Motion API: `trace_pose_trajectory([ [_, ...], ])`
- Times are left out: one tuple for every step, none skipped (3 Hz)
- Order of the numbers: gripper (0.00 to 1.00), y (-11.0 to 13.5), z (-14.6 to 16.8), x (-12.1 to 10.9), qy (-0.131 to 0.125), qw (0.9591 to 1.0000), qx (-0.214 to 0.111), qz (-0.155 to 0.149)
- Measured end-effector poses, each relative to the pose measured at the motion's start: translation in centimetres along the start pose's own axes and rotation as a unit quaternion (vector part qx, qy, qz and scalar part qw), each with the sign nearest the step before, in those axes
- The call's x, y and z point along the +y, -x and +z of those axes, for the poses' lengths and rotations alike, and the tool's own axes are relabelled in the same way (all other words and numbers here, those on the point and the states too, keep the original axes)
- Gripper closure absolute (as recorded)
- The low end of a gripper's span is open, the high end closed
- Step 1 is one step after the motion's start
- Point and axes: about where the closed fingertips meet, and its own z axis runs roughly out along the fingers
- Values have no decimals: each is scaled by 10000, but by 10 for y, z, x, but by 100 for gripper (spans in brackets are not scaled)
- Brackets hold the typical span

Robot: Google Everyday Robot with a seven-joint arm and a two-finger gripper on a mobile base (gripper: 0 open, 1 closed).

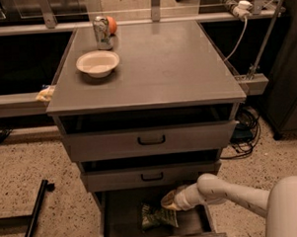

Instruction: Pick green jalapeno chip bag from bottom drawer and place on counter

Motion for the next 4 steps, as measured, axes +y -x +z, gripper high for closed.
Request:
trace_pose_trajectory([
  [100, -21, 22, 12, 84, 10000, -34, -25],
  [81, -35, 53, 21, 213, 9994, -172, -190],
  [58, -42, 78, 22, 317, 9983, -342, -342],
  [34, -43, 97, 18, 383, 9967, -481, -525],
])
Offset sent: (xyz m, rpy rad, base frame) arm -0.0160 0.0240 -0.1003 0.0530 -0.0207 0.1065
